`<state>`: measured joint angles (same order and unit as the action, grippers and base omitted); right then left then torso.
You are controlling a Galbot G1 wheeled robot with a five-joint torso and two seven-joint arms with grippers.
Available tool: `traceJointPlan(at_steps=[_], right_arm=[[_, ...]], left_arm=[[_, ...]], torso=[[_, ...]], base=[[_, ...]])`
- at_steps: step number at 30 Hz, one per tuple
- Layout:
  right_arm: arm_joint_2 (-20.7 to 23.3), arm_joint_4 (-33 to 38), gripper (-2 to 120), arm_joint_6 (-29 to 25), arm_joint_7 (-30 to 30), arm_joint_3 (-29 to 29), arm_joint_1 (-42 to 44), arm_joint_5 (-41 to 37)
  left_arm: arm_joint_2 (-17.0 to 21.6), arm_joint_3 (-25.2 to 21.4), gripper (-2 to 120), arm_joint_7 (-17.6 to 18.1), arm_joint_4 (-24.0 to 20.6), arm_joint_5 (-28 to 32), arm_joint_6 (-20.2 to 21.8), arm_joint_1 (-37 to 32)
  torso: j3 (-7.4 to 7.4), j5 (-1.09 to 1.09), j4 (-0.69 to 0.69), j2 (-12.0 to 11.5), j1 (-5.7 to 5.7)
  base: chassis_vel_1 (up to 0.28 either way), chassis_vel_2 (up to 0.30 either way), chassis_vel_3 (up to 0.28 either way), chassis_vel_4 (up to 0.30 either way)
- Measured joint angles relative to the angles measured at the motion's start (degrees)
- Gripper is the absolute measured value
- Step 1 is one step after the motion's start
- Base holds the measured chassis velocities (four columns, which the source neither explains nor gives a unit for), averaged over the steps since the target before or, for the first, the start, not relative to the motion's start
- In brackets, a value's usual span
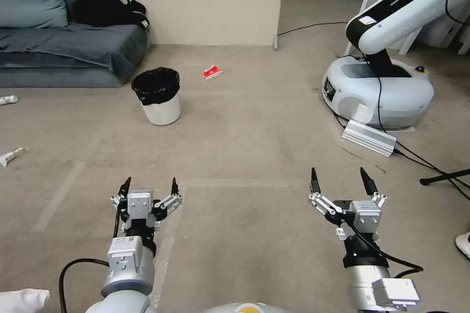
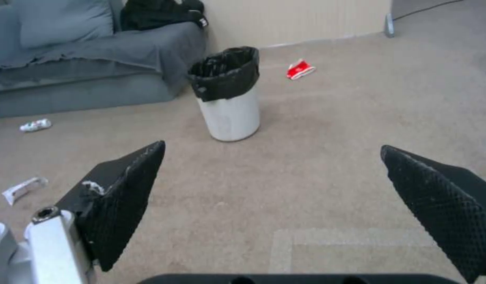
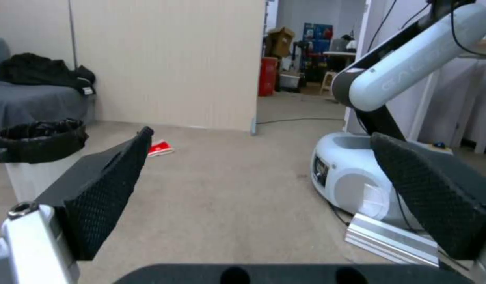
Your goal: Pick up the trash bin, then pick up the garbage from the floor and place it into the trash bin.
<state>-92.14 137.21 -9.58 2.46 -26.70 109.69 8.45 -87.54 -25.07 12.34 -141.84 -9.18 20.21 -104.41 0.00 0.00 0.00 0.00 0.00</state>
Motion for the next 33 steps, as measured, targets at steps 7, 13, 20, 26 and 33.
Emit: traceJointPlan(at_steps=[7, 13, 20, 26, 33], right_arm=[[0.0, -0.3, 100, -0.27, -0.09, -0.08, 0.0, 0.58], [0.0, -0.78, 100, -0.5, -0.34, -0.25, 0.01, 1.25], [0.01, -0.88, 100, -0.55, -0.45, -0.21, -0.05, 1.31], [0.01, -1.11, 100, -0.59, -0.51, -0.18, -0.11, 1.29], [0.01, -1.23, 100, -0.56, -0.49, -0.12, -0.14, 1.1]], left_arm=[[-0.27, -0.01, 99, 0.11, 0.16, 0.05, -0.1, 0.02], [-0.5, 0.07, 99, 0.29, 0.11, 0.08, -0.1, -0.04], [-0.49, 0.05, 99, 0.32, 0.02, 0.56, -0.1, -0.04], [-0.62, 0.07, 99, 0.33, -0.17, 1.14, -0.02, 0.1], [-0.71, 0.09, 99, 0.31, -0.2, 1.21, 0.1, 0.12]], torso=[[0.0, 0.0, 0.0, 0.0, 0.0], [0.0, 0.01, 0.0, 0.0, 0.0], [0.0, 0.01, 0.0, 0.0, 0.0], [0.0, 0.0, 0.0, 0.0, 0.0], [0.0, 0.01, 0.0, 0.0, 0.0]], base=[[0.0, 0.0, 0.0, 0.0], [-0.042, 0.062, 0.039, -0.053], [-0.189, 0.185, 0.179, -0.19], [-0.218, 0.199, 0.203, -0.203], [-0.172, 0.188, 0.182, -0.167]])
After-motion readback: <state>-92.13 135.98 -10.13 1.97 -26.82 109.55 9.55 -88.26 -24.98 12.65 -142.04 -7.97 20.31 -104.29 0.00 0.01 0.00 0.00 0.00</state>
